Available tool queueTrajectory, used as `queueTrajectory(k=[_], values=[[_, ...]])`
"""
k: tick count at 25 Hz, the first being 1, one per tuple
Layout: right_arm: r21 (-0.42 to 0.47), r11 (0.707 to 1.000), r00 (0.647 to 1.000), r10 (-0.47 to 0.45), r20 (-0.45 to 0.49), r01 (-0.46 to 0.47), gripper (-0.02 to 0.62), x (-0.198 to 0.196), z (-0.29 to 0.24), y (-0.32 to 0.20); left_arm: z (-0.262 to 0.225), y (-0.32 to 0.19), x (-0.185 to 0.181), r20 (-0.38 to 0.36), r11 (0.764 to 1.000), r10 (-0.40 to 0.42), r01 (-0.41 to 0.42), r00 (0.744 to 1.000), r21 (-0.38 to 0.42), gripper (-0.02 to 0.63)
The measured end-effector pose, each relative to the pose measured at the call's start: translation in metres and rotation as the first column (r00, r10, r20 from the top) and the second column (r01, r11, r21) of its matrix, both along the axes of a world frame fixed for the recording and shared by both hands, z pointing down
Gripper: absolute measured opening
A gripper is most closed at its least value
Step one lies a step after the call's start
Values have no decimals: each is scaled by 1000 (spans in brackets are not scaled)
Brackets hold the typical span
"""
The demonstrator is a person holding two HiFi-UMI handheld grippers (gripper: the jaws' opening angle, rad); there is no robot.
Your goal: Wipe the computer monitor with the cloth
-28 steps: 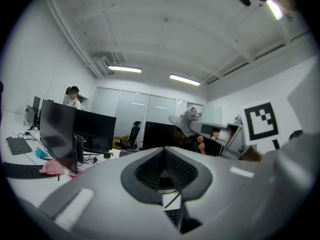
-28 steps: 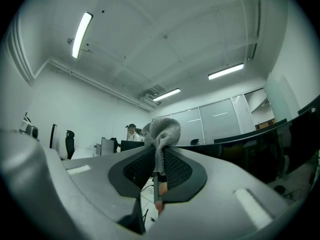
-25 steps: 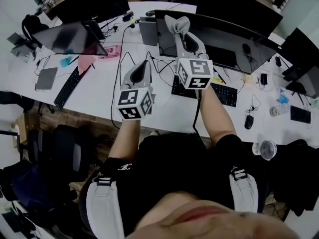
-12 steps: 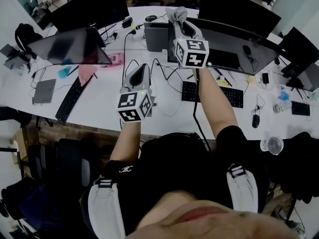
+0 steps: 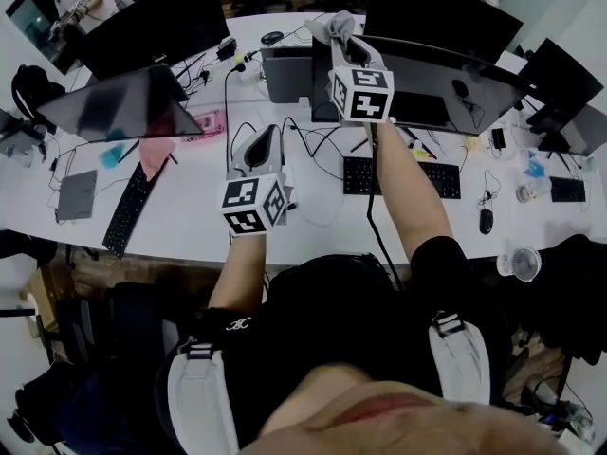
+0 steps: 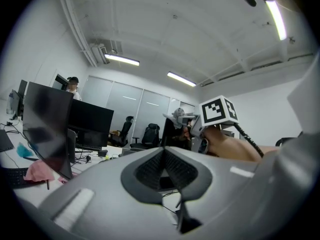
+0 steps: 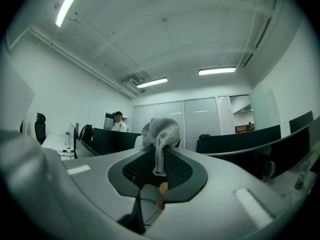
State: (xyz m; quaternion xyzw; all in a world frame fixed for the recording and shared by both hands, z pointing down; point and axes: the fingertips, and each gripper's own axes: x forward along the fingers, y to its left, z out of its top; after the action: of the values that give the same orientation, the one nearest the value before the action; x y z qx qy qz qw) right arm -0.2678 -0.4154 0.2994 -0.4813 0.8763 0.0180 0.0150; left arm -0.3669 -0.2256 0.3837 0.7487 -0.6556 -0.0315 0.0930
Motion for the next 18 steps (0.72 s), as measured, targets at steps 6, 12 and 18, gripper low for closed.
queueTrajectory(k=[6,12,18], values=[[-4,998,998,56,-11,-56,48,38,-2,-11,2,-15,27,6,999,47,-47,999,-10,54],[-8,992,991,127,-28,-128,48,97,-3,-23,1,-30,67,10,996,84,-83,996,-19,54],[-21,982,982,186,-35,-186,48,169,-4,-37,-1,-42,122,14,993,119,-119,993,-21,54]])
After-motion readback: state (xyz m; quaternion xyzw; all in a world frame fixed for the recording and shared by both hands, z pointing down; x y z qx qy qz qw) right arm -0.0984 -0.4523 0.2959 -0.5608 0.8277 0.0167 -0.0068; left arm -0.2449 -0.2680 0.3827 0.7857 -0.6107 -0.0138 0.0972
